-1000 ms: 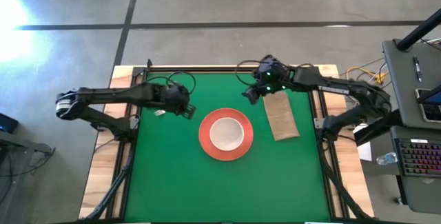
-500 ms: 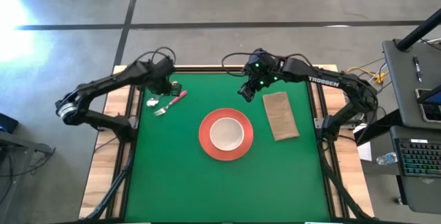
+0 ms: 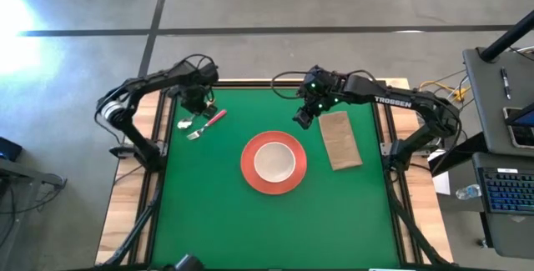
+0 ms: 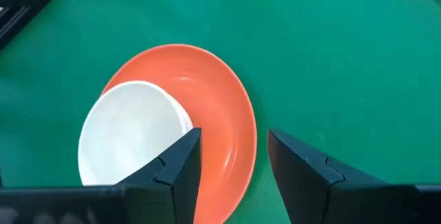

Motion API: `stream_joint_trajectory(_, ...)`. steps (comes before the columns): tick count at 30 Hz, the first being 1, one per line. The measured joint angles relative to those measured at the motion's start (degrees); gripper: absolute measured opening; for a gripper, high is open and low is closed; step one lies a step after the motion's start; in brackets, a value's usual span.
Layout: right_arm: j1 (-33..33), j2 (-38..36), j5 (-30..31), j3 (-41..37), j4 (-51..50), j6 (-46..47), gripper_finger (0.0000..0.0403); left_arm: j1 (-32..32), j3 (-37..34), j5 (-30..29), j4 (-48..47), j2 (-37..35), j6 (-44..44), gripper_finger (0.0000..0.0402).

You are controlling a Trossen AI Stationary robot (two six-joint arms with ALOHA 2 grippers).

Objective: Set table place
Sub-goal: Put the yellow spoon into the white bowl

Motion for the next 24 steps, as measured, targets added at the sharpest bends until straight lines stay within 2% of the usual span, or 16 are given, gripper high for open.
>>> stream_joint_trajectory(6, 0.0, 0.0, 0.0, -1.5, 0.0, 1.0, 0.016, 3.3, 3.9, 0.4, 0.1, 3.4, 5.7, 0.0066)
stream_joint_trajectory(11, 0.0, 0.0, 0.0, -2.0, -0.1, 1.0, 0.0159, 7.7, 4.2, 8.4, -0.2, 5.0, 8.8, 0.0066)
stream_joint_trajectory(16, 0.0, -0.1, 0.0, -2.0, -0.1, 1.0, 0.016, 10.2, 2.8, 8.7, 0.2, 6.5, 9.3, 0.0066)
stream_joint_trajectory(20, 0.0, -0.1, 0.0, -2.0, 0.0, 1.0, 0.016, 10.5, 1.3, 5.4, 7.0, 5.2, 8.7, 0.0066)
stream_joint_trajectory(24, 0.0, -0.1, 0.0, -2.0, 0.0, 1.7, 0.016, 10.4, 0.9, 11.0, 14.3, 3.2, 7.3, 0.0066)
